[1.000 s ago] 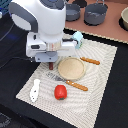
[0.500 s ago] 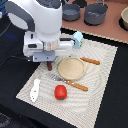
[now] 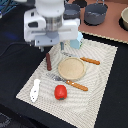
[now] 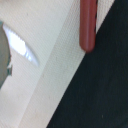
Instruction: Interact with the objects in diverse but meaningful ways.
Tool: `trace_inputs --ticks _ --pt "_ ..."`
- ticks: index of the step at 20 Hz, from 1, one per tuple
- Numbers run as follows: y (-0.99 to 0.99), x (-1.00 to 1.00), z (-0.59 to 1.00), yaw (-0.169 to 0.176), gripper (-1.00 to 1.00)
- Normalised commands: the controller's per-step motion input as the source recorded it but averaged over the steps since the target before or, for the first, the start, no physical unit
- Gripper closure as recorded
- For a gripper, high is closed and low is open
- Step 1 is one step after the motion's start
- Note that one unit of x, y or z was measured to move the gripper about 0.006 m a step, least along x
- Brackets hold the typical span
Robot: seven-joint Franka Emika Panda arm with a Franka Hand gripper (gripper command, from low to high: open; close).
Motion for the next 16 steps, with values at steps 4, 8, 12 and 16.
trace_inputs --ticks 4,8,12,16 --pt "0.71 0.33 0.55 0.171 -1.00" --pt "0.55 0.48 0.47 0.156 -1.00" --pt "0.39 0.54 0.41 0.150 -1.00" --pt "0.17 0.74 0.40 0.077 -1.00"
